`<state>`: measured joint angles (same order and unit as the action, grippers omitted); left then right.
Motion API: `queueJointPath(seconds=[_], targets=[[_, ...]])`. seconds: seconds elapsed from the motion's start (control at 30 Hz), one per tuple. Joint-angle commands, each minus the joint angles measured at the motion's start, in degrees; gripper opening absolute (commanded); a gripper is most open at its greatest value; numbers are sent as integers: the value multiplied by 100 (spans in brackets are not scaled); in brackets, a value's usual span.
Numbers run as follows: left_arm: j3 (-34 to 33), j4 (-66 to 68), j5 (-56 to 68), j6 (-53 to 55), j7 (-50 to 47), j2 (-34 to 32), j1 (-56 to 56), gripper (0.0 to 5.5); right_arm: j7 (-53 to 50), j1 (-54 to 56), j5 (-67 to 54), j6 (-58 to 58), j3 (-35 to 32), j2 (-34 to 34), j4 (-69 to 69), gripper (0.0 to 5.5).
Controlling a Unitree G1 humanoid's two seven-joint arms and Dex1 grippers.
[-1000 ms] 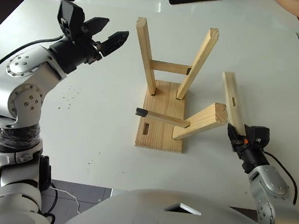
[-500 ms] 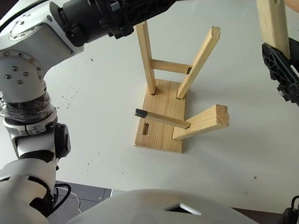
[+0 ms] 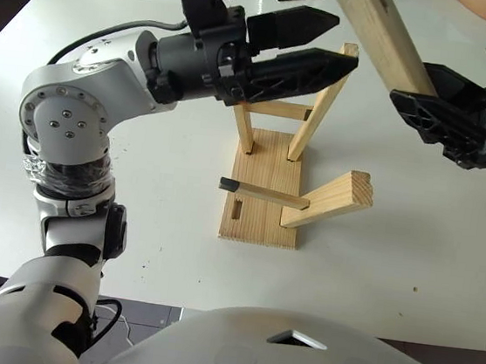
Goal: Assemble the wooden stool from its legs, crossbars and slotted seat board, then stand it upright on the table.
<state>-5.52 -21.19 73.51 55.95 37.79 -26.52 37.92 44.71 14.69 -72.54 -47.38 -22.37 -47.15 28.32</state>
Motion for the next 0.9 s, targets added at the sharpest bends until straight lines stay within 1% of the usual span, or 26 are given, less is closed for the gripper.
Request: queueJointPath(seconds=[0.03,0.17,0.37,0.77,0.9], targets=[[145,97,-141,-96,157,57,143,416,300,226,-300,-195,98,-129,-268,205],[-11,301,40,-204,-18,238,224,416,586,257,-581,-375,56,-242,-408,205],[-235,394,367,-303,-195,382,449,416,903,274,-540,-434,143,-336,-455,205],[-62,174,459,-176,97,222,427,416,1265,260,-282,-414,389,-413,-365,205],[-94,178,599,-131,122,185,427,358,1358,232,-223,-420,408,-481,-340,205]])
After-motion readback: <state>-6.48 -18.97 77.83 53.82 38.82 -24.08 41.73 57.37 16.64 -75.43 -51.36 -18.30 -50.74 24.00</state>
